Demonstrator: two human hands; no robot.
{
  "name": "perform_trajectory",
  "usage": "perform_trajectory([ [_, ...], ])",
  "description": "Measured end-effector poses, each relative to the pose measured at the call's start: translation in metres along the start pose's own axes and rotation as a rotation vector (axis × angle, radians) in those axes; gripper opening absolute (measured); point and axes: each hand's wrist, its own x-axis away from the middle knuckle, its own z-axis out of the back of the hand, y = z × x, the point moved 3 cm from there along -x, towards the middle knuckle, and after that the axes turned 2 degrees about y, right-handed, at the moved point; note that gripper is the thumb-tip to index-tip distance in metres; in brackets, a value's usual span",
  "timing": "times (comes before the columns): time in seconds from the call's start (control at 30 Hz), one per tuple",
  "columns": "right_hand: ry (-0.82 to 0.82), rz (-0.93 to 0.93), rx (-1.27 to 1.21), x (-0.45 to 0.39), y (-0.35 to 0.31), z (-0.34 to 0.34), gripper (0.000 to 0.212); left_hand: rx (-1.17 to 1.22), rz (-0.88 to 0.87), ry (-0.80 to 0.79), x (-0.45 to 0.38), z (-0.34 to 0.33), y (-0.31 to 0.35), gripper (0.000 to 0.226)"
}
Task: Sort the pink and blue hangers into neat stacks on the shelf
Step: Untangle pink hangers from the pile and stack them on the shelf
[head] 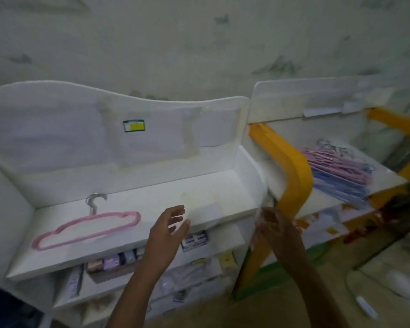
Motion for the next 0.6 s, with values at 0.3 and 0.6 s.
perform_trajectory([
  [0.3,0.242,-0.013,0.098,0.055,0.061,0.147,0.041,0.035,-0.055,-0.199,0.034,-0.142,0.047,0.03],
  [0.6,0.396,-0.1,0.127,0.058,0.107,0.237,0.043,0.045,-0.099,-0.385,0.012,-0.264,0.089,0.029],
])
